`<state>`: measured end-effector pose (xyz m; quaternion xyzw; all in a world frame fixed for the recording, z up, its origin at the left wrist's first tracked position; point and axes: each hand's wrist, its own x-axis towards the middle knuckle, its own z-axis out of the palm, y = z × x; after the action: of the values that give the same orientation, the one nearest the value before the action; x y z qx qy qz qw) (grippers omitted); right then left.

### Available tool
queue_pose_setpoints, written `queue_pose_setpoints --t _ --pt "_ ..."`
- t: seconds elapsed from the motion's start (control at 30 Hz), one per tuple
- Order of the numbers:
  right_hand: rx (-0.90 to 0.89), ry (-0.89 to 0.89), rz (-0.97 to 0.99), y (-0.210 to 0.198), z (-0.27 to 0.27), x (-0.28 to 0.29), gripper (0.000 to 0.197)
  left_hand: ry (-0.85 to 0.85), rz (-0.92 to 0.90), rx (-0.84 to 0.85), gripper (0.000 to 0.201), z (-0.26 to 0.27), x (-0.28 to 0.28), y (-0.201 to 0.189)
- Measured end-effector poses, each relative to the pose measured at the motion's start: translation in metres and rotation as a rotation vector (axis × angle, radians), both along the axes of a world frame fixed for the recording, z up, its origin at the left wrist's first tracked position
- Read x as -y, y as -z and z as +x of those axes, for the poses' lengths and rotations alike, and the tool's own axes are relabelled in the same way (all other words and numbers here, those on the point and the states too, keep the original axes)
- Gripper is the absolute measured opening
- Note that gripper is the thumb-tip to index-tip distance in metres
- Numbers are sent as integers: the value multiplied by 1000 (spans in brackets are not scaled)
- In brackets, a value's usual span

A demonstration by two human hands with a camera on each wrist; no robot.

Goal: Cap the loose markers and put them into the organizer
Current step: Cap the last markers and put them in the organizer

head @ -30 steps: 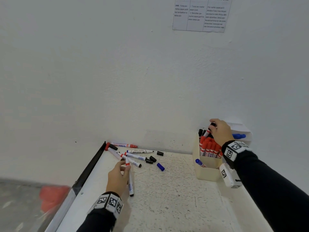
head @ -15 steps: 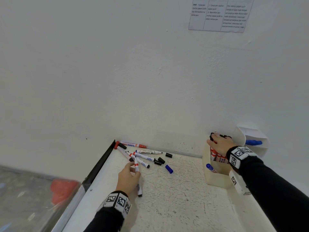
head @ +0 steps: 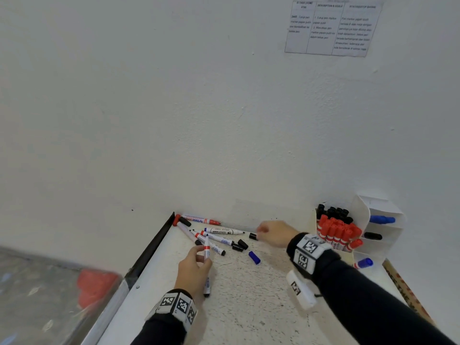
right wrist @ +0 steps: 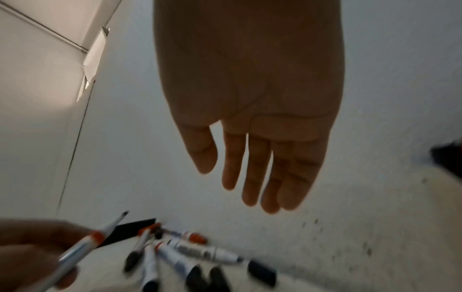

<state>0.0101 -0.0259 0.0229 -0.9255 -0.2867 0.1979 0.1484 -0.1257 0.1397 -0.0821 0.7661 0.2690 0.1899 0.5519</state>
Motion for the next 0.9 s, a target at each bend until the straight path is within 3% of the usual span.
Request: queue_pose_setpoints --t 0.13,0.3,0.37,0.53,0.7,0.8,0.9 --pt "-56 -27 -194 48 -9 -10 51 9 25 -9 35 1 -2 2" --pt "32 93 -53 81 -14 -4 33 17 81 -21 32 2 -3 3" --pt "51 123 -20 84 -13 -3 15 21 92 -25 32 2 -3 4" --pt "42 162 124 83 -15 -7 38 26 149 -29 32 2 -4 4" --pt "70 154 318 76 -19 -14 20 10 113 -26 34 1 -1 3" --pt "73 165 415 74 -20 -19 20 9 29 -38 34 1 0 2" --pt "103 146 384 76 -19 -23 24 7 7 -52 33 2 -2 0"
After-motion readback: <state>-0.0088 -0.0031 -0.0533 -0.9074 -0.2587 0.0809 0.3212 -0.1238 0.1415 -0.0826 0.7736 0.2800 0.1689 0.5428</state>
